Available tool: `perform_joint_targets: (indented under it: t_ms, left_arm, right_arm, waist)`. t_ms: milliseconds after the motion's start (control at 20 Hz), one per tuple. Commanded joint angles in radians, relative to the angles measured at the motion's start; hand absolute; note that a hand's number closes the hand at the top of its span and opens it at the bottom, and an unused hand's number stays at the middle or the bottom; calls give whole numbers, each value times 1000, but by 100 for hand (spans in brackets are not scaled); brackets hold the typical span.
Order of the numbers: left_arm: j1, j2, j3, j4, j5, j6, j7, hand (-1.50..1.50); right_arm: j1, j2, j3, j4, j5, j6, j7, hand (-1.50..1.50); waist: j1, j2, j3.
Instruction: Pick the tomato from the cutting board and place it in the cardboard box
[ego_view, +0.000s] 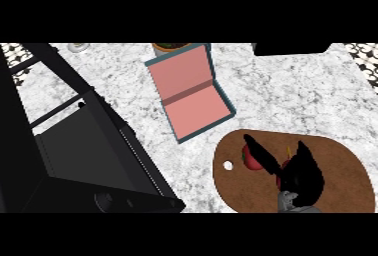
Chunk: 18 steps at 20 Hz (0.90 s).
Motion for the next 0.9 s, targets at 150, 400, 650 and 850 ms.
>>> perform_joint_targets:
  t_ms: [150,400,650,850]
  left_arm:
    - [-86,154,-114,59,-178,-115,11,0]
    - [-98,168,-101,46,-168,-154,55,0]
    - [-113,85,-124,16,-103,-112,36,0]
    - [-153,125,-185,58,-127,-93,19,0]
  right_arm:
    - [-2,1,6,54,4,49,115,150]
    - [-36,1,102,69,72,97,-17,150]
    - [-150,-35,473,58,49,243,-475,150]
    - [-216,-80,624,33,36,303,-684,150]
  waist:
    - [-8,28,-39]
    - [19,27,-39]
    - [167,32,-29]
    - [101,27,-35]
